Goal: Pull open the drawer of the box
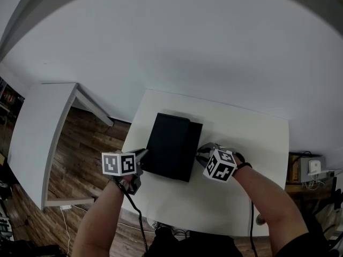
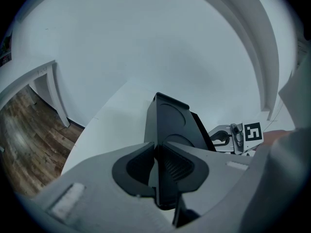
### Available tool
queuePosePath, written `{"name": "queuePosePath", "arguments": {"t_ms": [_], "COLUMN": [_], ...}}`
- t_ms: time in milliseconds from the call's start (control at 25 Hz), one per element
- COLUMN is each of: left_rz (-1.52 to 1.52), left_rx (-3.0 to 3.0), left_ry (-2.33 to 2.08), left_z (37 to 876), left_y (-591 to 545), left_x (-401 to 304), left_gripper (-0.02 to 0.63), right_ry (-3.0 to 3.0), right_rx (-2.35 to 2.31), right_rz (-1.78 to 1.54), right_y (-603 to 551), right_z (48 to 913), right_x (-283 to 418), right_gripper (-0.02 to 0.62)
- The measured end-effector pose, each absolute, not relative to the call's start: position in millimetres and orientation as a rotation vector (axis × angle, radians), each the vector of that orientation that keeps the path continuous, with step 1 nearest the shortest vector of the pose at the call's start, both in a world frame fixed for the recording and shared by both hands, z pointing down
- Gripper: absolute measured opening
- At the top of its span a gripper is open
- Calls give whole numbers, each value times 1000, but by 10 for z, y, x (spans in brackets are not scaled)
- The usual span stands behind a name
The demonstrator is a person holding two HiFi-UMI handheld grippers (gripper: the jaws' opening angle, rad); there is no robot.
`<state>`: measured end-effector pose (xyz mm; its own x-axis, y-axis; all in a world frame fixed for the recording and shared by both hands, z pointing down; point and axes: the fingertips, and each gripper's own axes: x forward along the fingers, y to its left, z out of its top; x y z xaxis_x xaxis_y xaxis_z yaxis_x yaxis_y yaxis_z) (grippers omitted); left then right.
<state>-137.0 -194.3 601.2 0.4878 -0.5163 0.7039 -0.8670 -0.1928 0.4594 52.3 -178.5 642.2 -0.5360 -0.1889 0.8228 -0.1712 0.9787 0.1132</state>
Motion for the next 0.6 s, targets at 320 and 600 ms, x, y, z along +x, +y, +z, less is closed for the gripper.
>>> {"name": "queuePosePath", "arguments": {"t_ms": [320, 600], "left_rz": [488, 496], "left_rx": [1854, 1852], "left_ry": [-1156, -1158], "left_z": [6022, 6022], "left_y": [-1939, -1947], "left_x": [-1380, -1392], "left_gripper": [63, 63], "right_ry": [-2146, -2140], "right_rx": [266, 270], "right_rz": [-14, -11], "right_y": [-1748, -1742], "right_z": [6431, 6430], "right_x": [624, 694], "right_gripper": [69, 69]}}
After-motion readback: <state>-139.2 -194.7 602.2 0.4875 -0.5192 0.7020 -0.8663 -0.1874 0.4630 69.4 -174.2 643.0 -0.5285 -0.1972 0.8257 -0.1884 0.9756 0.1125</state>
